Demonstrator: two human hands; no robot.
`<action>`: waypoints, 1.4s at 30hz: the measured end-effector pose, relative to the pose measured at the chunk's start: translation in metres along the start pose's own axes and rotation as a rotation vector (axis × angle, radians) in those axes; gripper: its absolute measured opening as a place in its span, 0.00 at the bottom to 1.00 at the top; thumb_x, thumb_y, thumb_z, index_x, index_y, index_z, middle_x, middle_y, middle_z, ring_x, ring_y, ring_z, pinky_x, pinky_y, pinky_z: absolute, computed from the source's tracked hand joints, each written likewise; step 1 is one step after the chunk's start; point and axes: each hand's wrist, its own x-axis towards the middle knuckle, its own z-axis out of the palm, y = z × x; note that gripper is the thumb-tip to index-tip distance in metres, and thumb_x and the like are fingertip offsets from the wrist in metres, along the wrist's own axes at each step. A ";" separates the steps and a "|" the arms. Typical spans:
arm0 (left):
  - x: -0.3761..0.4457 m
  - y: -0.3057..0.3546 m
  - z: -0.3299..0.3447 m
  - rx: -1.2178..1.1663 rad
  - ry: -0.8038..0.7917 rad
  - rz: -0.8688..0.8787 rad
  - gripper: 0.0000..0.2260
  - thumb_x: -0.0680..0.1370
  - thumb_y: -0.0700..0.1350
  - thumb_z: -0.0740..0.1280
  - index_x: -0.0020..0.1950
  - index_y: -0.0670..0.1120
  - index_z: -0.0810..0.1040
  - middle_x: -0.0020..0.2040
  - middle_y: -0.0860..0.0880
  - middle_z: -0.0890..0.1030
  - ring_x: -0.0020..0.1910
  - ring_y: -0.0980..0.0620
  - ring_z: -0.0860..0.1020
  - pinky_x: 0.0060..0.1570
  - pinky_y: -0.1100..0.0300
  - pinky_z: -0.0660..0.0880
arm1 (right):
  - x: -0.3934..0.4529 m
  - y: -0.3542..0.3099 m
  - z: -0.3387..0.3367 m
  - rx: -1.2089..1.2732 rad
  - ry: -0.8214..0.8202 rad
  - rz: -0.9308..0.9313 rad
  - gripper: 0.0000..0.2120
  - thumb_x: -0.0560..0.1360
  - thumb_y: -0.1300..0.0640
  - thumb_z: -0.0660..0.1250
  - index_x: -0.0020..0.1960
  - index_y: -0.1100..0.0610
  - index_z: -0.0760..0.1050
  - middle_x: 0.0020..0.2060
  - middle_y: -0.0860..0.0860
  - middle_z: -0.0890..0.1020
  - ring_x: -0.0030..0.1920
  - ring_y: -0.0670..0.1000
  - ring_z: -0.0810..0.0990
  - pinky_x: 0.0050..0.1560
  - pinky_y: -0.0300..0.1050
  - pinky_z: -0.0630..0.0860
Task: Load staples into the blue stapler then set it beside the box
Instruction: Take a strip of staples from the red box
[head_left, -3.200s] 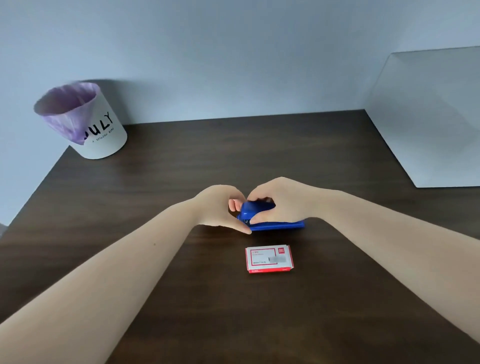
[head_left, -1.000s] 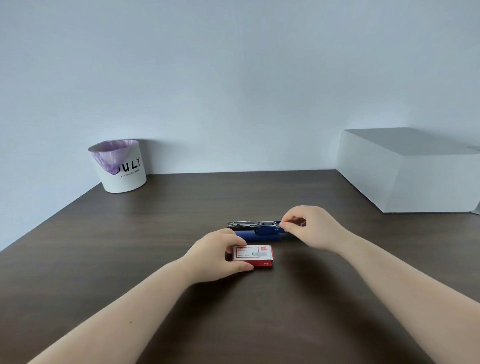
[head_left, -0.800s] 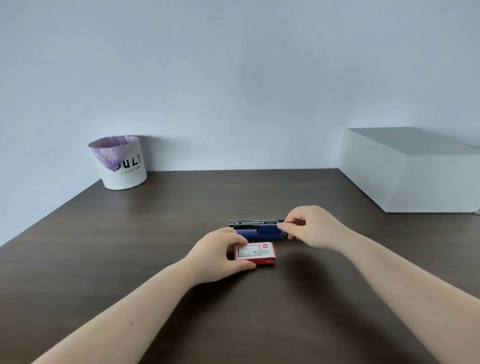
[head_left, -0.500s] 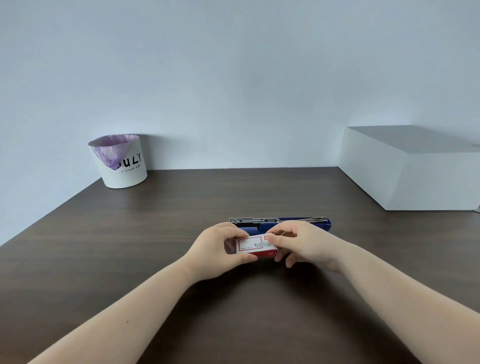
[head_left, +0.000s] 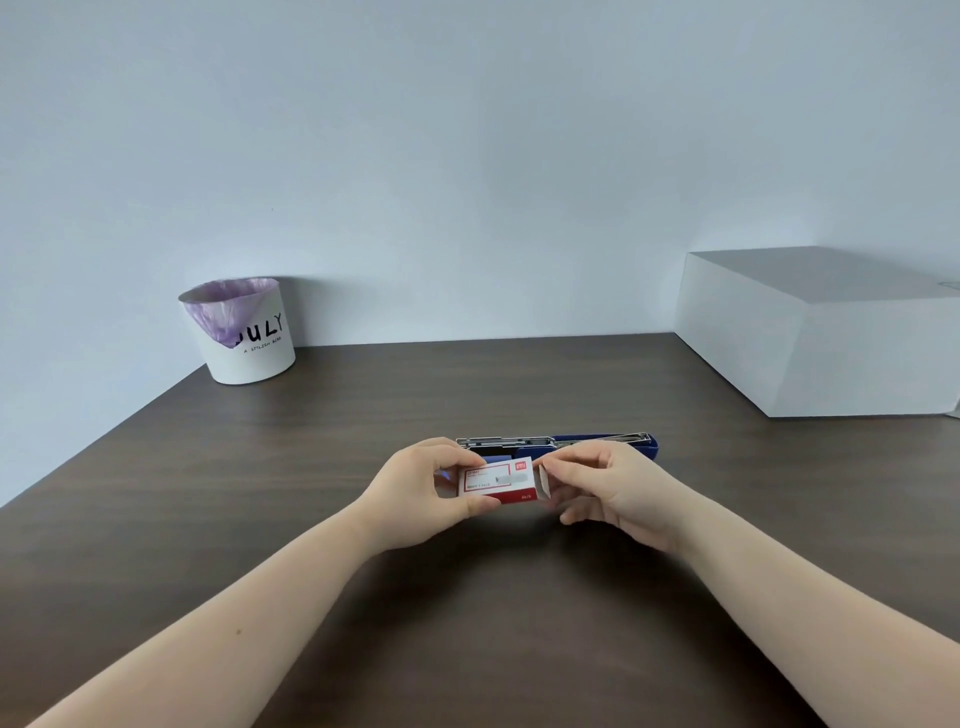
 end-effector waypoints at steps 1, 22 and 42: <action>0.000 -0.001 -0.001 0.003 -0.002 -0.004 0.17 0.67 0.51 0.75 0.55 0.48 0.81 0.45 0.64 0.75 0.50 0.56 0.78 0.56 0.59 0.76 | -0.001 0.000 0.002 -0.010 0.012 -0.008 0.11 0.76 0.56 0.67 0.54 0.61 0.80 0.47 0.60 0.84 0.39 0.49 0.82 0.35 0.41 0.80; 0.029 0.042 -0.022 -0.109 -0.020 -0.049 0.16 0.65 0.50 0.77 0.51 0.54 0.80 0.49 0.58 0.83 0.48 0.62 0.82 0.53 0.59 0.80 | 0.005 0.009 -0.005 0.203 0.146 0.014 0.07 0.75 0.68 0.65 0.52 0.67 0.78 0.49 0.61 0.84 0.44 0.55 0.84 0.42 0.45 0.84; 0.024 0.025 -0.017 -0.251 0.013 -0.166 0.17 0.65 0.45 0.77 0.53 0.51 0.80 0.49 0.54 0.85 0.47 0.61 0.83 0.53 0.65 0.78 | -0.001 0.001 -0.013 -0.673 0.314 -0.346 0.10 0.74 0.57 0.69 0.55 0.50 0.78 0.52 0.44 0.74 0.51 0.44 0.74 0.44 0.28 0.69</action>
